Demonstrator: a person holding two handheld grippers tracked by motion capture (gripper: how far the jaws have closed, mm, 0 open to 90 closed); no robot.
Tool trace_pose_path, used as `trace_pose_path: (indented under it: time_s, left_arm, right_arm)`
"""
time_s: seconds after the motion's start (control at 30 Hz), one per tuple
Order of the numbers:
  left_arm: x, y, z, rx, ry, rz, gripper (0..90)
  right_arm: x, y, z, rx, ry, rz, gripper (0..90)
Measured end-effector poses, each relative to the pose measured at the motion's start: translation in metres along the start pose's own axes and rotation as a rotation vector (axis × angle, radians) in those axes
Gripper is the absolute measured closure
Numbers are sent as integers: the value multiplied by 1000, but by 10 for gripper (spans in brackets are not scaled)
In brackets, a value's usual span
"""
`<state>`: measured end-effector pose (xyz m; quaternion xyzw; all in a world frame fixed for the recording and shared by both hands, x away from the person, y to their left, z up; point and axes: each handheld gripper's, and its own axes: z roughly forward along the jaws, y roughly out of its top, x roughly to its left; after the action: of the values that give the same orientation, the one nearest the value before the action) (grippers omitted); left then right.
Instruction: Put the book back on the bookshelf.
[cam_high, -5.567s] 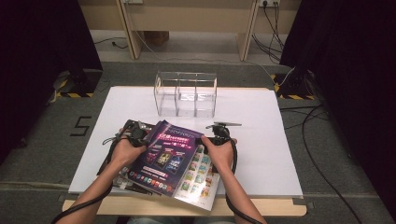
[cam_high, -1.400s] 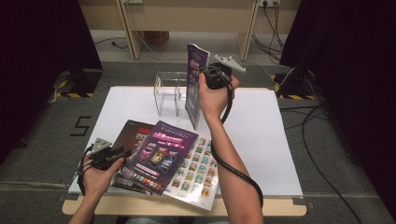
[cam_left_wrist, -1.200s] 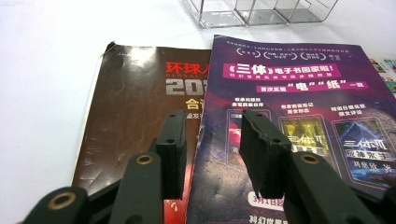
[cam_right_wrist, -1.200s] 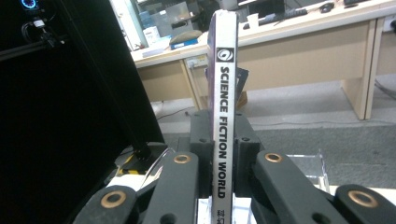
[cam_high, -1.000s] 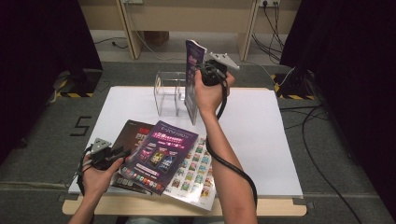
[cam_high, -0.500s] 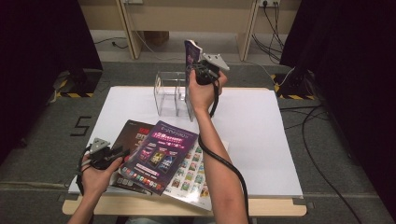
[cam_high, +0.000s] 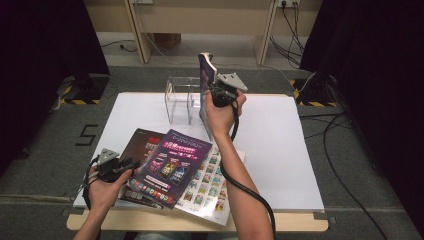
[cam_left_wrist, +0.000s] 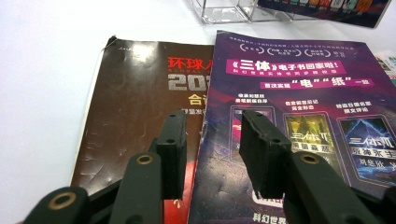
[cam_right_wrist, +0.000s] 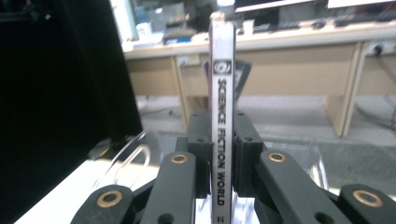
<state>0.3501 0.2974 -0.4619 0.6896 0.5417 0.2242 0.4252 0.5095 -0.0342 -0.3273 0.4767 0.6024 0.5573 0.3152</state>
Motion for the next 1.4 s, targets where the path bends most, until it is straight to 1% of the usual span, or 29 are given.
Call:
trace_pose_path:
  time_s: [0.03,0.07,0.1,0.2,0.3,0.37,0.43,0.47,0.5,0.6,0.63,0.7,0.8,0.83,0.87,0.93,1.07,1.1,1.13,1.23,1.27,1.3,1.33,1.37,1.4]
  left_arm:
    - [0,0,0,0,0,0,611]
    - [-1,0,0,-1,1,3,611]
    - [-1,0,0,-1,1,3,611]
    - [-2,0,0,0,-1,5,611]
    - [-2,0,0,1,-1,7,610]
    - [-2,0,-1,0,-2,5,610]
    - [-1,0,-1,-3,0,2,610]
    - [-1,1,-1,-4,0,0,610]
    - [-1,1,-1,-4,0,0,609]
    - [-1,1,-1,-3,-2,0,609]
    - [-1,1,-1,-3,-3,-1,609]
    - [-1,1,-1,-2,-4,-1,609]
    - [0,1,-2,-4,-2,-4,609]
    - [0,1,-2,-4,-2,-4,609]
    - [0,1,-2,-4,-2,-4,609]
    - [0,1,-2,-3,-3,-3,609]
    - [-1,1,-1,-3,-4,-2,608]
    - [-1,1,-1,-5,-5,-3,608]
    - [-1,1,-1,-4,-4,-2,607]
    - [-1,1,-1,-4,-4,-2,607]
    - [-1,0,-1,-4,-5,-3,607]
    - [-1,0,-1,-4,-5,-4,607]
    - [-1,0,-1,-2,-5,-4,607]
    - [-1,0,-1,-2,-5,-4,607]
    - [-1,0,-1,-2,-2,-3,607]
  right_arm:
    - [0,0,0,0,0,0,807]
    - [-1,-3,-7,32,16,-14,801]
    - [-1,-3,-7,32,16,-14,801]
    - [-2,-6,-18,76,36,-10,794]
    - [-2,-7,-22,91,40,-13,786]
    - [-3,-9,-23,107,49,0,774]
    - [-4,-11,-25,111,44,14,765]
    - [-5,-12,-24,130,47,22,745]
    - [-5,-12,-24,130,47,22,745]
    - [-6,-9,-20,155,59,33,687]
    - [-7,-6,-17,169,51,37,677]
    - [-7,-4,-16,170,53,44,663]
    - [-6,2,-15,163,26,26,604]
    - [-6,2,-15,163,26,26,604]
    - [-6,2,-14,169,28,38,602]
    - [-7,2,-14,174,26,47,601]
    - [-6,3,-14,182,30,45,603]
    - [-5,4,-14,188,28,47,601]
    - [-4,8,-12,206,22,38,600]
    - [-2,11,-10,219,24,38,597]
    - [-2,13,-7,230,30,53,604]
    - [-2,13,-7,230,30,53,604]
    - [-2,14,-5,255,28,56,628]
    - [-2,14,-5,255,28,56,628]
    - [-1,14,-3,254,21,54,646]
